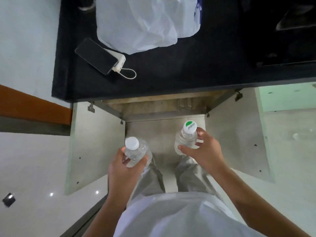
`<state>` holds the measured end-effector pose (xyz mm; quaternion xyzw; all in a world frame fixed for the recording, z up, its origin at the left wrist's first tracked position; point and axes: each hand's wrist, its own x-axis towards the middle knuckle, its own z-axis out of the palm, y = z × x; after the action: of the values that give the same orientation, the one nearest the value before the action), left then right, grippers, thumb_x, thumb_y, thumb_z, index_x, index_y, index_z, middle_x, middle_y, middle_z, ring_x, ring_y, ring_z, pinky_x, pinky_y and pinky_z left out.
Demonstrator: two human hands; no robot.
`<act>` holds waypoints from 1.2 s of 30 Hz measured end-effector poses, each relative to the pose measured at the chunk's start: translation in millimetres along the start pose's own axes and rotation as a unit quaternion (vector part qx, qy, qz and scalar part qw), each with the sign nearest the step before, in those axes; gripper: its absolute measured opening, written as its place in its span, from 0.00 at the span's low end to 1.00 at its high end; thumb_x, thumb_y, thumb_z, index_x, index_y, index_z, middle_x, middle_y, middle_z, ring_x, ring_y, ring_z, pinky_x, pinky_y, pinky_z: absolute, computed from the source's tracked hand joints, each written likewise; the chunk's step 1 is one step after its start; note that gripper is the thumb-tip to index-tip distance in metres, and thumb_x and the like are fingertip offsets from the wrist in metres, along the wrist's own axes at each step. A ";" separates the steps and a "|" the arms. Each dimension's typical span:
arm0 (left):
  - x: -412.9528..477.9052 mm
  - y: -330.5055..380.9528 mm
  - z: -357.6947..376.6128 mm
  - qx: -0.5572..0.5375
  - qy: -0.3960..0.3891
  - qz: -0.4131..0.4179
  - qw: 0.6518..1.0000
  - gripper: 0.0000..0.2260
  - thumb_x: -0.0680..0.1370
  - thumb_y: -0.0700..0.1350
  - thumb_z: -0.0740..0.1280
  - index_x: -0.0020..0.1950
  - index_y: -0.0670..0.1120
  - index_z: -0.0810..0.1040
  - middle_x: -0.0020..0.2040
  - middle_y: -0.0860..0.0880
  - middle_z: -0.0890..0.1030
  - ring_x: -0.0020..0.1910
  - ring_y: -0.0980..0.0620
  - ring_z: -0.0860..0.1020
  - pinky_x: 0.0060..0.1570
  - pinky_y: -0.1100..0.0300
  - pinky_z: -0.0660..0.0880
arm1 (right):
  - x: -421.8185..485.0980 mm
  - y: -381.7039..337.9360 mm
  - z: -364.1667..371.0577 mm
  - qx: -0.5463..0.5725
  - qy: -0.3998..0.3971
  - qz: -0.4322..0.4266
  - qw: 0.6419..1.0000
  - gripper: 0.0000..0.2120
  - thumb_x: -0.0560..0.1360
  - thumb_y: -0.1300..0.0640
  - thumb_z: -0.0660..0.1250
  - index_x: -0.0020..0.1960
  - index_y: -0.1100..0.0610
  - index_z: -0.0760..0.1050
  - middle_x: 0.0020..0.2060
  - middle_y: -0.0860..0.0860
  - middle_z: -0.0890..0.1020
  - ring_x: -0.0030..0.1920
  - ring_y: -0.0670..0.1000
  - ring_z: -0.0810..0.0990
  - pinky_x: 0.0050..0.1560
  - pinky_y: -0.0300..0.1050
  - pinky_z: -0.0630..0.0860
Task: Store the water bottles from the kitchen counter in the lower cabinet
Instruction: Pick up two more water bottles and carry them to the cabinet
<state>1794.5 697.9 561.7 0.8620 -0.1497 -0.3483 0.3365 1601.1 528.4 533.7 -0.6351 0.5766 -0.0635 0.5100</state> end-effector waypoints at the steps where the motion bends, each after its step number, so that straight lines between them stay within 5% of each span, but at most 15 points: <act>1: 10.4 -2.6 -0.4 0.008 -0.016 0.011 1.000 0.22 0.69 0.52 0.81 0.60 0.57 0.77 0.53 0.61 0.83 0.51 0.62 0.80 0.44 0.68 0.71 | -0.5 2.9 7.6 0.007 0.013 0.011 1.000 0.30 0.63 0.46 0.82 0.61 0.42 0.75 0.47 0.33 0.80 0.49 0.42 0.82 0.50 0.39 0.76; 8: 78.9 -27.9 12.0 -0.003 -0.069 0.037 0.997 0.22 0.68 0.52 0.81 0.60 0.54 0.79 0.54 0.58 0.84 0.55 0.59 0.82 0.59 0.53 0.79 | 6.4 21.4 51.3 0.021 0.071 0.060 0.995 0.27 0.63 0.47 0.82 0.57 0.39 0.73 0.46 0.34 0.81 0.47 0.40 0.83 0.48 0.39 0.77; 13: 117.1 -57.2 40.2 -0.024 -0.077 0.028 0.996 0.23 0.67 0.54 0.81 0.59 0.55 0.79 0.55 0.58 0.84 0.55 0.58 0.82 0.59 0.50 0.80 | 34.4 48.8 79.0 0.029 0.089 0.076 0.993 0.27 0.63 0.47 0.82 0.57 0.41 0.74 0.47 0.35 0.82 0.48 0.42 0.84 0.51 0.44 0.81; 24: 244.1 -159.6 192.0 -0.039 -0.102 0.055 0.993 0.21 0.67 0.48 0.82 0.56 0.53 0.79 0.49 0.59 0.85 0.49 0.60 0.83 0.43 0.74 0.75 | 190.7 179.6 166.2 0.079 0.112 0.021 0.990 0.31 0.64 0.45 0.82 0.64 0.46 0.76 0.55 0.40 0.83 0.55 0.45 0.83 0.60 0.51 0.80; 31: 341.3 -206.0 283.8 -0.061 -0.119 0.109 0.985 0.24 0.68 0.47 0.82 0.62 0.52 0.80 0.56 0.57 0.85 0.53 0.63 0.83 0.49 0.71 0.77 | 291.6 269.4 205.3 0.098 0.151 -0.028 0.983 0.24 0.64 0.47 0.82 0.53 0.34 0.75 0.46 0.30 0.81 0.49 0.35 0.81 0.56 0.41 0.79; 33: 367.0 -210.4 308.2 -0.072 -0.121 0.118 0.983 0.24 0.67 0.49 0.82 0.61 0.53 0.80 0.55 0.57 0.85 0.53 0.60 0.84 0.51 0.62 0.79 | 318.4 290.6 210.4 0.098 0.149 -0.045 0.983 0.25 0.65 0.47 0.82 0.57 0.37 0.76 0.49 0.33 0.82 0.50 0.37 0.82 0.56 0.39 0.78; 36: 394.6 -202.2 334.5 -0.097 -0.114 0.128 0.980 0.19 0.68 0.46 0.81 0.56 0.50 0.80 0.49 0.56 0.86 0.46 0.60 0.84 0.43 0.65 0.78 | 354.9 304.8 210.1 0.094 0.158 -0.071 0.980 0.24 0.65 0.45 0.81 0.59 0.46 0.78 0.51 0.39 0.84 0.50 0.40 0.82 0.53 0.40 0.78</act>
<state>1845.9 491.7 48.6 0.7534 -0.2617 -0.4115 0.4410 1654.1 422.7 34.7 -0.6052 0.5953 -0.2532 0.4640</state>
